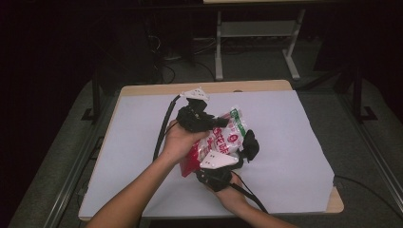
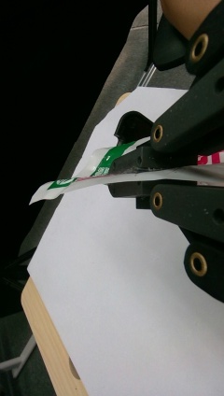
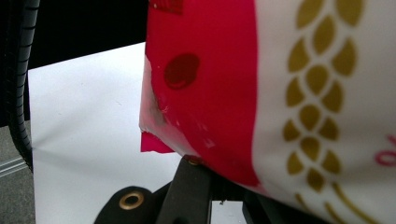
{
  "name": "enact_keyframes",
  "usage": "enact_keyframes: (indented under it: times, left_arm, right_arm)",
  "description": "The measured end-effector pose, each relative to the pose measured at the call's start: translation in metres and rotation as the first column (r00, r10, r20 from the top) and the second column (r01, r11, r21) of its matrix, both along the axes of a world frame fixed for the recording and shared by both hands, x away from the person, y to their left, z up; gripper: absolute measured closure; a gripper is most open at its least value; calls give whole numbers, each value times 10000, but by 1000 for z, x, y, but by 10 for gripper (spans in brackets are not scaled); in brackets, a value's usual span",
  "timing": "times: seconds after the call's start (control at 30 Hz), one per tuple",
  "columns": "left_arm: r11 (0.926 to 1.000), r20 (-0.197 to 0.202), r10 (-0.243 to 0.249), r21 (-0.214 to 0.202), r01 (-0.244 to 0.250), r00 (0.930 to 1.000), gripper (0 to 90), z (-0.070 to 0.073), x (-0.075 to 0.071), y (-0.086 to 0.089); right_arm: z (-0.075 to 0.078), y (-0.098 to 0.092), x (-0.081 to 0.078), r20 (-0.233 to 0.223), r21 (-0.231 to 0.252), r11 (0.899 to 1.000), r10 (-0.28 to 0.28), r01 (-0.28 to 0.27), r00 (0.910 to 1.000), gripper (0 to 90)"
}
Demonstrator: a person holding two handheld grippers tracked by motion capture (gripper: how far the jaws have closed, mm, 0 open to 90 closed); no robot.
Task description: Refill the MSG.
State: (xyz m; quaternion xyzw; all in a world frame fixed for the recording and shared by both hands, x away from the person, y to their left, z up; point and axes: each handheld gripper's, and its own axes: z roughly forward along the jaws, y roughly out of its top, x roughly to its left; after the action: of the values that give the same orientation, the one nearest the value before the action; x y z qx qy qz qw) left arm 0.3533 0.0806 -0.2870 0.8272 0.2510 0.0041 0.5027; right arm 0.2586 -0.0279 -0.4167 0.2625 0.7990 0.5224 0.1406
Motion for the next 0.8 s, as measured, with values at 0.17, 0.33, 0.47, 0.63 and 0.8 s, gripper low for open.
enact_keyframes:
  times: [0.17,0.33,0.47,0.63,0.8]
  left_arm:
    - [10000,1,5,29,-5,10000,900,0,0,0]
    - [10000,-20,21,19,-21,10000,900,1,-1,0]
    - [9999,-17,89,70,-89,10000,900,1,-1,0]
    - [9999,-79,100,101,-100,9999,900,1,-1,-1]
    - [9999,-211,70,75,-69,9998,900,1,0,-2]
  right_arm:
    - [0,0,0,-14,11,10000,8,-8,10000,900]
    - [0,0,-1,30,22,10000,43,-43,10000,900]
    - [1,1,-1,58,29,9999,96,-96,9999,900]
    - [1,0,-1,78,31,9999,163,-163,9998,900]
    - [1,-1,-1,77,39,9999,144,-144,9999,900]
